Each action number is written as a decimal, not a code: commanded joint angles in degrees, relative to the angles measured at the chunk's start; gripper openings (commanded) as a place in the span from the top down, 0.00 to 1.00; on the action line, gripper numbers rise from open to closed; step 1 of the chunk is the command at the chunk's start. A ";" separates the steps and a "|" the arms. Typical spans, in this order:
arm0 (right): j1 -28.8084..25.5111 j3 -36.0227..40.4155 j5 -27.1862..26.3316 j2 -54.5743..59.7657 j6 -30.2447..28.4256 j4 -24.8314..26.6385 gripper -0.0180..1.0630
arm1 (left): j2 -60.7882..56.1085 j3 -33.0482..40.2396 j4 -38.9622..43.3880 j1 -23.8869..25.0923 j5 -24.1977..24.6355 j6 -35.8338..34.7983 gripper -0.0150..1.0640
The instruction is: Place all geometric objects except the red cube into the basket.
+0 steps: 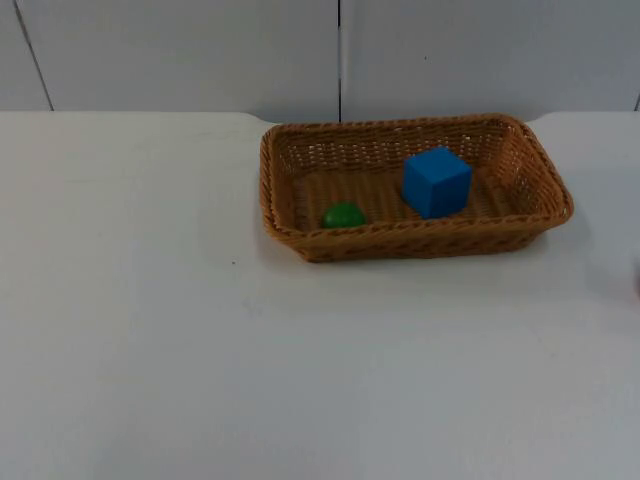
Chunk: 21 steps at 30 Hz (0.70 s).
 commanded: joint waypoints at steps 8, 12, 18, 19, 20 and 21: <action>-12.46 0.13 -0.39 -0.17 0.21 -0.06 0.01 | -0.27 0.27 0.21 0.15 -0.27 -0.43 0.01; -13.45 0.13 -0.39 -0.17 0.21 -0.06 0.01 | -0.27 0.27 0.21 0.15 -0.27 -0.43 0.01; -13.24 0.13 -0.39 -0.17 0.21 -0.06 0.01 | -0.27 0.27 0.21 0.15 -0.27 -0.43 0.01; -13.24 0.13 -0.39 -0.17 0.21 -0.06 0.01 | -0.27 0.27 0.21 0.15 -0.27 -0.43 0.01; -13.24 0.13 -0.39 -0.17 0.21 -0.06 0.01 | -0.27 0.27 0.21 0.15 -0.27 -0.43 0.01; -13.24 0.13 -0.39 -0.17 0.21 -0.06 0.01 | -0.27 0.27 0.22 0.49 -0.27 -0.43 0.01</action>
